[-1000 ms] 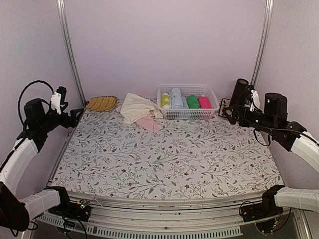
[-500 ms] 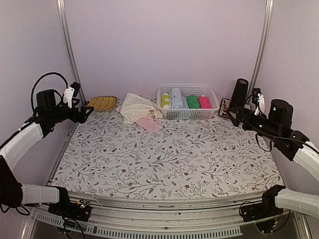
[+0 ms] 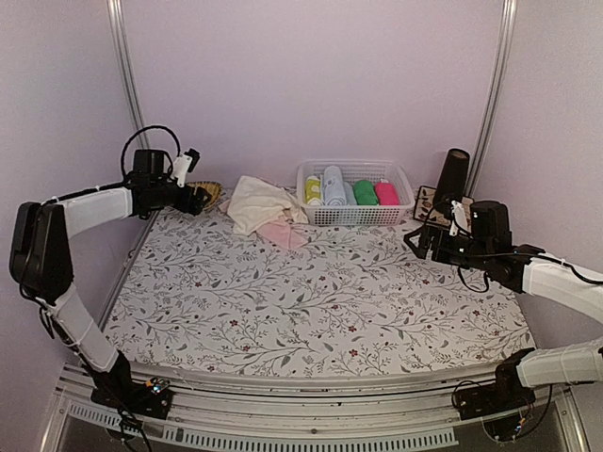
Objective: Roll the towels
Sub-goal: Pick up the towel from the towel pile, then place the towel at the center of the board, then pick up the towel from the center of the board.
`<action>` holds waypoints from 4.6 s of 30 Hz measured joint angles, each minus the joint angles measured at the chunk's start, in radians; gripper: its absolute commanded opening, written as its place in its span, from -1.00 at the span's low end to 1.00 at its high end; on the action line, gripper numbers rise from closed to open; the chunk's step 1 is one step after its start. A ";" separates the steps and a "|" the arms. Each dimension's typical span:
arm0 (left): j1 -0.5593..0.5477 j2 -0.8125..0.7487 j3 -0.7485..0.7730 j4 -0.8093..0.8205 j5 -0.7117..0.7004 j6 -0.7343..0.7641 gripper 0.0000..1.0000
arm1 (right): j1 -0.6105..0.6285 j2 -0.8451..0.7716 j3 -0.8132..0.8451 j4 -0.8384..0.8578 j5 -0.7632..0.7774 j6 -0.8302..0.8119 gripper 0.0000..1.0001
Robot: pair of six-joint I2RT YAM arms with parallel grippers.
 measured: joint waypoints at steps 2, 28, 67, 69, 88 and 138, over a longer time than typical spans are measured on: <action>-0.034 0.071 0.034 -0.002 -0.040 -0.005 0.79 | 0.000 0.000 -0.002 0.012 0.001 0.000 0.98; -0.145 0.608 0.403 -0.139 -0.062 -0.151 0.23 | 0.003 -0.004 -0.010 0.025 0.060 -0.024 0.98; -0.160 0.510 0.547 -0.243 0.064 -0.124 -1.00 | 0.006 -0.003 -0.010 0.027 0.076 -0.027 0.98; -0.161 0.447 0.577 -0.235 0.097 -0.119 -1.00 | 0.006 -0.003 -0.010 0.035 0.068 -0.030 0.98; -0.250 -0.013 0.534 -0.207 0.370 -0.043 -1.00 | 0.105 0.080 -0.002 0.058 0.044 -0.091 0.98; -0.244 0.974 1.065 -0.502 0.040 -0.144 -1.00 | 0.107 0.011 -0.002 0.039 0.143 -0.116 0.98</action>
